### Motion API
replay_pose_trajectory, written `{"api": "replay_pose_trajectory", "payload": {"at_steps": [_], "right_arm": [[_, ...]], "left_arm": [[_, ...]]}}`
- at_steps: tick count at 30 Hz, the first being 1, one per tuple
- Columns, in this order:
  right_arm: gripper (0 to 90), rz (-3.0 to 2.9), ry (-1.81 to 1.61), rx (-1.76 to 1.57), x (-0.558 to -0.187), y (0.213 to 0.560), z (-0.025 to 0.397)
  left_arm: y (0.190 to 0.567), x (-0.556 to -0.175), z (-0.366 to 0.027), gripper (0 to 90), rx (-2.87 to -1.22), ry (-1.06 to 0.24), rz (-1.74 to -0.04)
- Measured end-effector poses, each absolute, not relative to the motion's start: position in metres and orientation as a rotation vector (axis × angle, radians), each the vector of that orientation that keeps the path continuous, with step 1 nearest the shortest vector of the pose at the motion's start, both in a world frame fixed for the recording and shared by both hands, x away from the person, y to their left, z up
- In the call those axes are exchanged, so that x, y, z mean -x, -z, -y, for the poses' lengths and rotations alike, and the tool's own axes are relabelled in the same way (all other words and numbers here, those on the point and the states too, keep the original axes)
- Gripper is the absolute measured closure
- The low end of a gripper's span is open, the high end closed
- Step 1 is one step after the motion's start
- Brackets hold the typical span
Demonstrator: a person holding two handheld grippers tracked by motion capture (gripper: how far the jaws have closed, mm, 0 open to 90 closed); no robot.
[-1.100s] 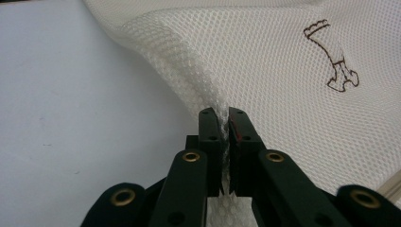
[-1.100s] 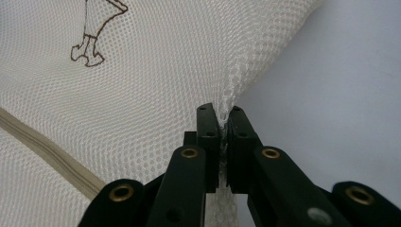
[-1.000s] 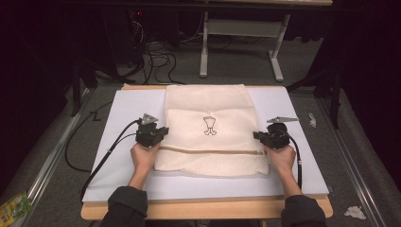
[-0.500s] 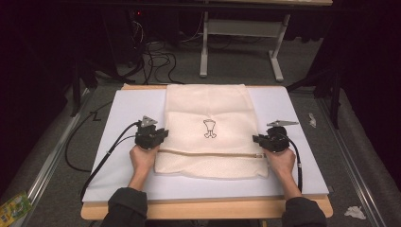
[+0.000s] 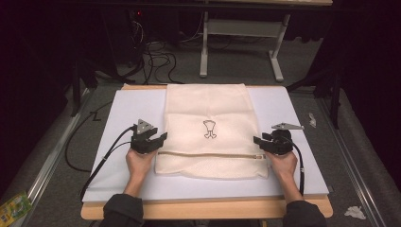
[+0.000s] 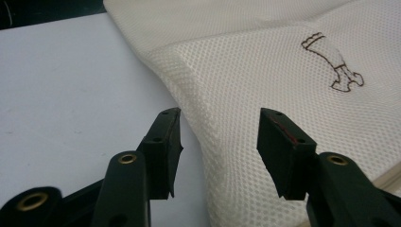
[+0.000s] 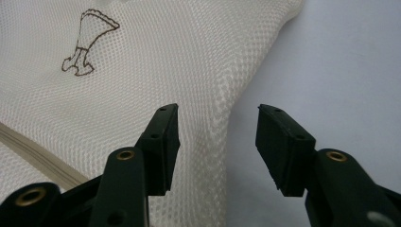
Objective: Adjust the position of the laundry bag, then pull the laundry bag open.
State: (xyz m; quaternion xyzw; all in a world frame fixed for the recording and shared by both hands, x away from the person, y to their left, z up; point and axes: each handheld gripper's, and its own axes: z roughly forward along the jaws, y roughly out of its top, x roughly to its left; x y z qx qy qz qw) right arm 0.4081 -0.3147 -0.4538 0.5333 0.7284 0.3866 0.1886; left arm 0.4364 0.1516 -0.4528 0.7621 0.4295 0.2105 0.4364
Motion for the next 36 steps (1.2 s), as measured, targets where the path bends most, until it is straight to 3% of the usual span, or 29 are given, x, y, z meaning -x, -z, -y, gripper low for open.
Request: {"api": "replay_pose_trajectory", "payload": {"at_steps": [4,16,36], "right_arm": [[44.9,-2.039,-1.089,-1.514,-0.404,0.455,0.320],[45.2,-2.069,-1.098,-1.529,-0.390,0.457,0.323],[41.8,-2.158,-1.067,-1.595,-0.395,0.473,0.312]], "left_arm": [[0.450,-0.425,-0.149,49.5,-1.877,-0.515,-1.032],[0.459,-0.402,-0.134,49.1,-1.923,-0.484,-0.955],[0.483,-0.405,-0.115,48.7,-1.993,-0.440,-0.973]]}}
